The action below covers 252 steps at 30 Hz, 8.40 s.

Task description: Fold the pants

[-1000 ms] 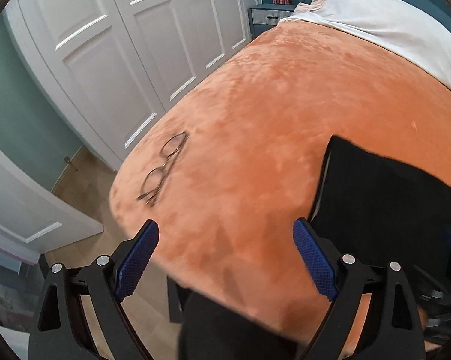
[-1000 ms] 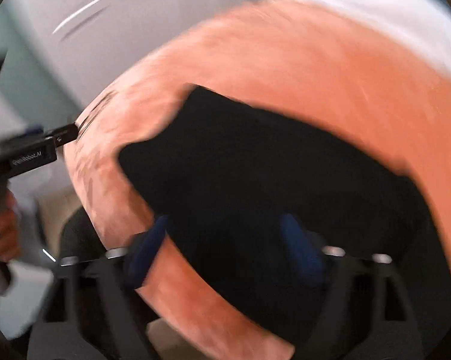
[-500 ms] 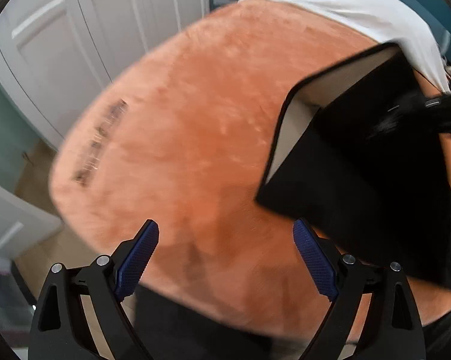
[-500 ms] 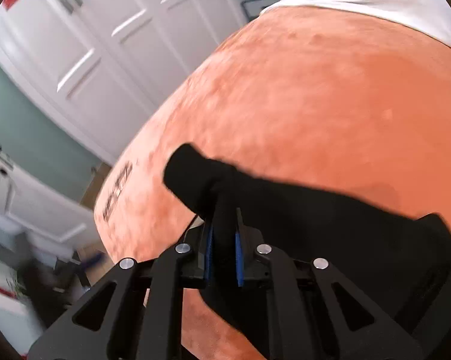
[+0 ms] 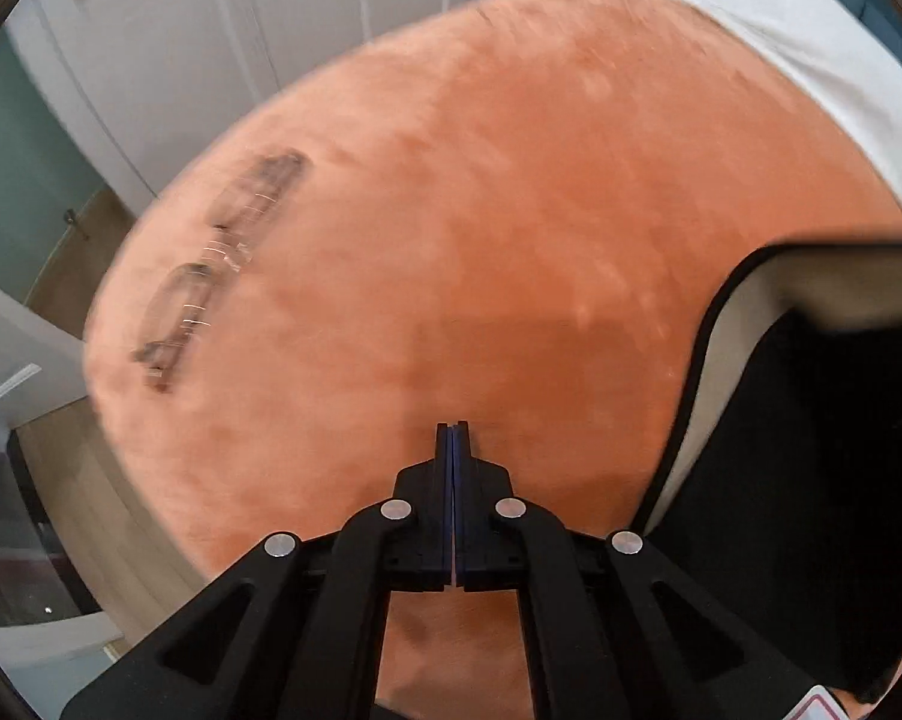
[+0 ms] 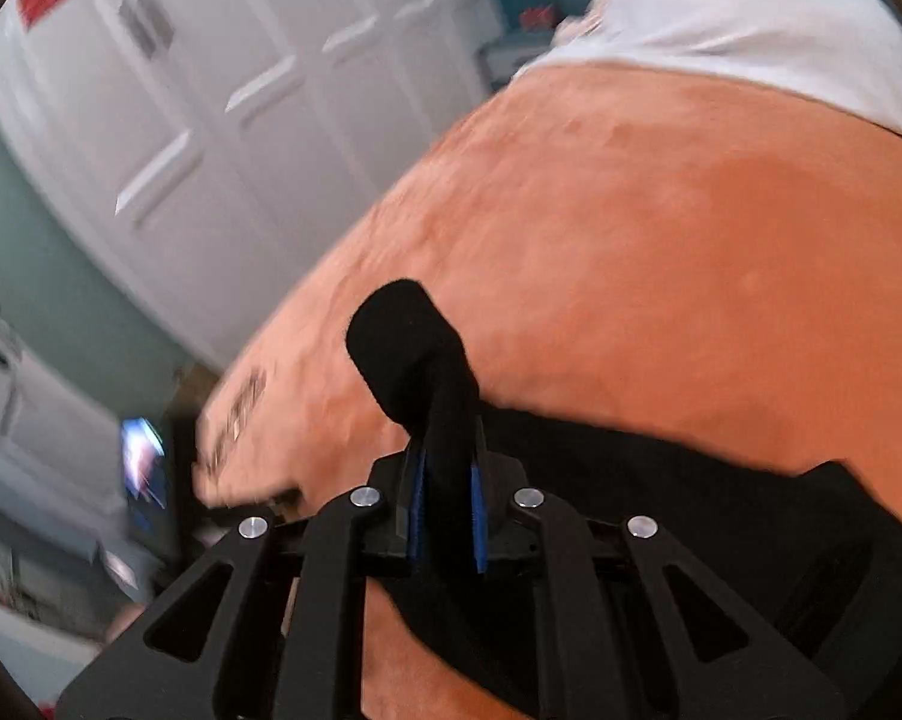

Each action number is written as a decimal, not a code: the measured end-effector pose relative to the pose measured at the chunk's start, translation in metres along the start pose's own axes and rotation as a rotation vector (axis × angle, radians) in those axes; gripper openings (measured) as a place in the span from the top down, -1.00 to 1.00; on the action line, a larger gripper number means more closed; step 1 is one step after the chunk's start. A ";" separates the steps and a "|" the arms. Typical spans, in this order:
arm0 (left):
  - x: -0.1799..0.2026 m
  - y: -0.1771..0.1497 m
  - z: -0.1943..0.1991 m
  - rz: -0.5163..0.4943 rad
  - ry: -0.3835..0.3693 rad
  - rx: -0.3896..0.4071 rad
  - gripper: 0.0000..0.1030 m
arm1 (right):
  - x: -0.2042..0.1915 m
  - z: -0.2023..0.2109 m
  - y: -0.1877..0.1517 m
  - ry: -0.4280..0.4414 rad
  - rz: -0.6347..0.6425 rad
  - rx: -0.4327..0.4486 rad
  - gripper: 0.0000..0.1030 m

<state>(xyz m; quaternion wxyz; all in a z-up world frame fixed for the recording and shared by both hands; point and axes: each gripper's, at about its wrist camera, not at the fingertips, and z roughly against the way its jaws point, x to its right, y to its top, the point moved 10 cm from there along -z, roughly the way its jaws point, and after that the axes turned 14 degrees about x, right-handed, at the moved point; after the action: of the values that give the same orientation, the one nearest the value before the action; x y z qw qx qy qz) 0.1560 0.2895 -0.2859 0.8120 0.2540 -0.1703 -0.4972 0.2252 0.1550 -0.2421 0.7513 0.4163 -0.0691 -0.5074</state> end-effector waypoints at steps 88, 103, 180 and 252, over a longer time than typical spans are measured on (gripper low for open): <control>0.364 -0.137 0.133 -0.412 -0.464 -0.150 0.53 | 0.298 0.272 -0.165 -0.331 -0.732 0.195 0.02; 0.346 -0.146 0.189 -0.572 -0.474 0.049 -0.75 | 0.258 0.211 -0.113 -0.035 -0.856 0.197 -0.63; 0.312 -0.078 0.141 -0.175 -0.668 -0.200 0.38 | 0.261 0.317 -0.109 -0.213 -0.694 0.324 0.35; 0.236 -0.175 0.100 -0.554 -0.342 -0.088 -0.09 | 0.157 0.102 -0.037 -0.167 -0.326 -0.050 0.85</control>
<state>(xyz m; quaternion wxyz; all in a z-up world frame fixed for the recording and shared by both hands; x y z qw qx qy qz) 0.0825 -0.0117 -0.3007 0.6158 0.1683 -0.2071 -0.7414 0.2201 -0.0354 -0.2523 0.6608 0.3596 -0.0505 -0.6569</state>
